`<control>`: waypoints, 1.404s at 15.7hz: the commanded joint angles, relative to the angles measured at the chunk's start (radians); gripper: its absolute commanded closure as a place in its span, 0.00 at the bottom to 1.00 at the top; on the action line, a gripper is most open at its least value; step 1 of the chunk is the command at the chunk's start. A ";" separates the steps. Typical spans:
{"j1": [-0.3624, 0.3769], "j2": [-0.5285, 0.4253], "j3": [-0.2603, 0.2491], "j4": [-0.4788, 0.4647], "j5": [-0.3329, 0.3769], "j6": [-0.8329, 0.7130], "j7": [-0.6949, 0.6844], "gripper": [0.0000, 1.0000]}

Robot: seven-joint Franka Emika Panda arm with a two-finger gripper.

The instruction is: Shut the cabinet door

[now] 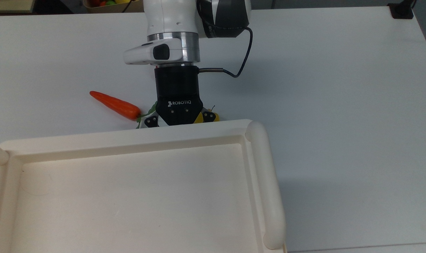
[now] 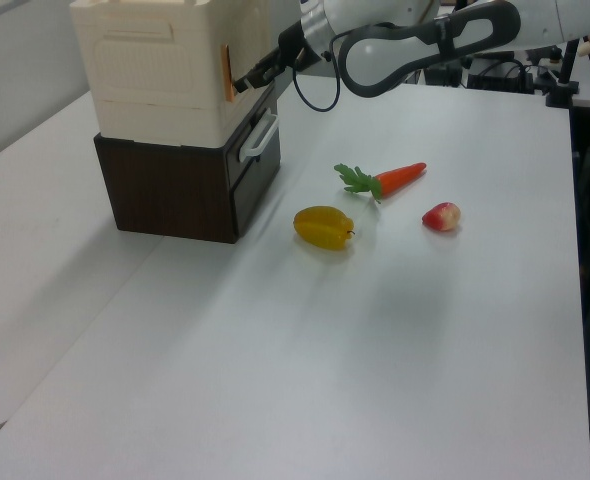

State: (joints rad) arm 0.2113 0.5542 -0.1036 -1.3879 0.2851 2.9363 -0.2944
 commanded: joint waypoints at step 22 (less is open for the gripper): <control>-0.121 -0.545 -0.002 -0.308 -0.227 -1.183 0.356 0.01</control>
State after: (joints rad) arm 0.1061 0.1258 -0.1054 -1.5596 0.1060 1.7715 0.0359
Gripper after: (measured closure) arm 0.841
